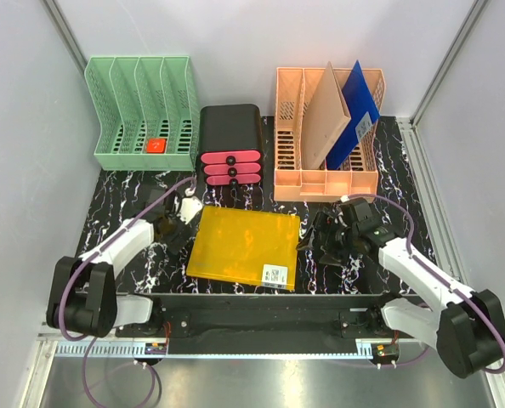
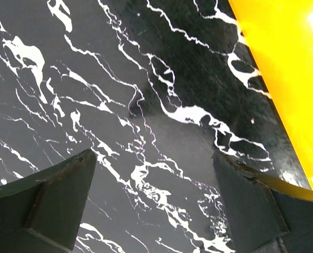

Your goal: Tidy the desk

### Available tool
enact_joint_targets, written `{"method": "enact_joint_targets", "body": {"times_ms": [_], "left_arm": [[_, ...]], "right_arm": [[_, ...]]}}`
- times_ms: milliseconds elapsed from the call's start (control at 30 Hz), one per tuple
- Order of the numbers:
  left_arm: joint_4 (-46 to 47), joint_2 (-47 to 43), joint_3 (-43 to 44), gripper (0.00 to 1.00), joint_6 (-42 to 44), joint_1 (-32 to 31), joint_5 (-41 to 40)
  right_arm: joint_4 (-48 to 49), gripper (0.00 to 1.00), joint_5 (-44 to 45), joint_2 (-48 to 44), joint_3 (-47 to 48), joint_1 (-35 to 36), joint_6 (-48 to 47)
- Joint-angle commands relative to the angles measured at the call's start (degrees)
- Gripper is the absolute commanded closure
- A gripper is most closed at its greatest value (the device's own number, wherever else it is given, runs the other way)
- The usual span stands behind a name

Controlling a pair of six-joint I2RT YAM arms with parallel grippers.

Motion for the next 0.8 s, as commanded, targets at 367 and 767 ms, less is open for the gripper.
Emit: {"method": "enact_joint_targets", "body": {"times_ms": [367, 767], "left_arm": [[5.6, 3.4, -0.7, 0.01, 0.4, -2.3, -0.2], [7.6, 8.5, -0.6, 0.01, -0.8, -5.2, -2.8]], "right_arm": [[21.6, 0.00, -0.2, 12.9, -3.2, 4.0, 6.1], [27.5, 0.00, -0.3, 24.0, -1.5, 5.6, 6.3]]}}
